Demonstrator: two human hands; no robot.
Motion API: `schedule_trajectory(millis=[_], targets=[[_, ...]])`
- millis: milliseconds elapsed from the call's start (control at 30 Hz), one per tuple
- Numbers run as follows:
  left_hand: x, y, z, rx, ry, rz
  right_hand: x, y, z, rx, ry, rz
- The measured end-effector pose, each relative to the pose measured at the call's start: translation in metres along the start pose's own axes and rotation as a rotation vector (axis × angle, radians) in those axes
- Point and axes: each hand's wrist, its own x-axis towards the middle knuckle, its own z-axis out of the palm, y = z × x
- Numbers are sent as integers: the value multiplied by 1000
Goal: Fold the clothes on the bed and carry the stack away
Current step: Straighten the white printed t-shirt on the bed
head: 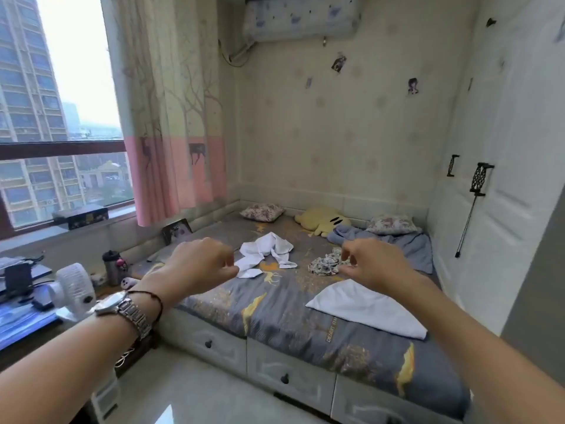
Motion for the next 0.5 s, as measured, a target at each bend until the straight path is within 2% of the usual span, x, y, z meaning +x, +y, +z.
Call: schedule_trajectory(millis=[233, 500], targets=[[120, -13, 51, 9, 5, 43, 90, 47, 60, -18, 11, 38], [209, -18, 111, -56, -22, 80, 146, 106, 105, 10, -19, 130]])
